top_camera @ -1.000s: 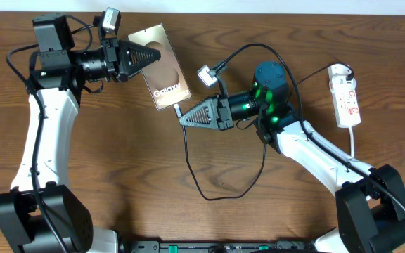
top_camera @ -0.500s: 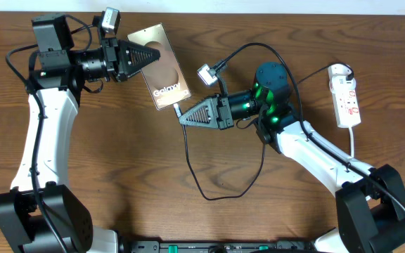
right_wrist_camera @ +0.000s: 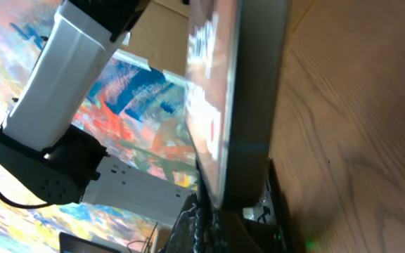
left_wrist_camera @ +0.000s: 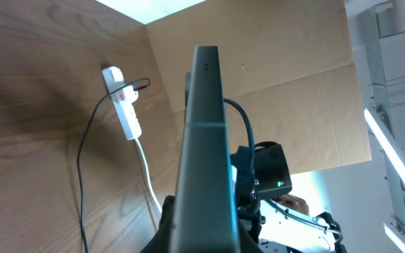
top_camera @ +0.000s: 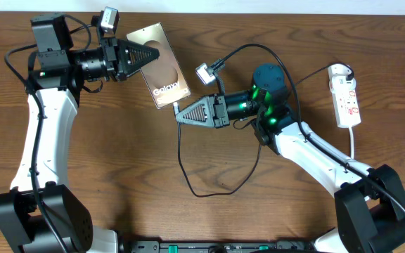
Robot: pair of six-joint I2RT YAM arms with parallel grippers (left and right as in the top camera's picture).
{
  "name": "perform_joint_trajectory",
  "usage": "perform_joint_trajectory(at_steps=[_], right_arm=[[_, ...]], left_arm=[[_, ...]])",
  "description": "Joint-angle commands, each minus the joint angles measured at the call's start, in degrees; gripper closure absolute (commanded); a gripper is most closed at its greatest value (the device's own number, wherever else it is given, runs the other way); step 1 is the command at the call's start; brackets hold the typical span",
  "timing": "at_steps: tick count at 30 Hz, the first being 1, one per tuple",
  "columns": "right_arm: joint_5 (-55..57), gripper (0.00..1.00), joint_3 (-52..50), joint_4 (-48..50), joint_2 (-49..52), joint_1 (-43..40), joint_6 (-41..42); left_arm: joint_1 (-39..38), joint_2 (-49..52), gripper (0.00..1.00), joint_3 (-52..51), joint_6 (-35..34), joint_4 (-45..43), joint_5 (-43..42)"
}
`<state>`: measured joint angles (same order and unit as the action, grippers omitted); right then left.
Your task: Plug charger to phone and switch on socket
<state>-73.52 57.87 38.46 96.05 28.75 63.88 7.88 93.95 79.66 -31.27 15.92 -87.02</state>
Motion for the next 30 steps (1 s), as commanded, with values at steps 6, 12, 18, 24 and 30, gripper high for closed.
perform_joint_trajectory(at_steps=[6,12,18,24,30], right_arm=[[3.93,0.99,0.31,3.56,-0.02,-2.56,2.34],[3.72,0.99,0.31,3.58,-0.02,-3.72,2.32],[4.31,0.99,0.31,3.56,-0.02,-3.30,2.29],[6.12,0.99,0.31,3.56,-0.02,-2.80,2.29],[5.29,0.99,0.31,3.56,-0.02,-2.80,2.29]], left_arm=[[-0.26,-1.16,0.93,1.20,1.05,-0.20,-3.13],[-0.26,-1.16,0.93,1.20,1.05,-0.20,-3.13],[-0.26,-1.16,0.93,1.20,1.05,-0.20,-3.13],[-0.26,-1.16,0.93,1.20,1.03,-0.17,-3.13],[-0.26,-1.16,0.93,1.20,1.05,-0.20,-3.13]])
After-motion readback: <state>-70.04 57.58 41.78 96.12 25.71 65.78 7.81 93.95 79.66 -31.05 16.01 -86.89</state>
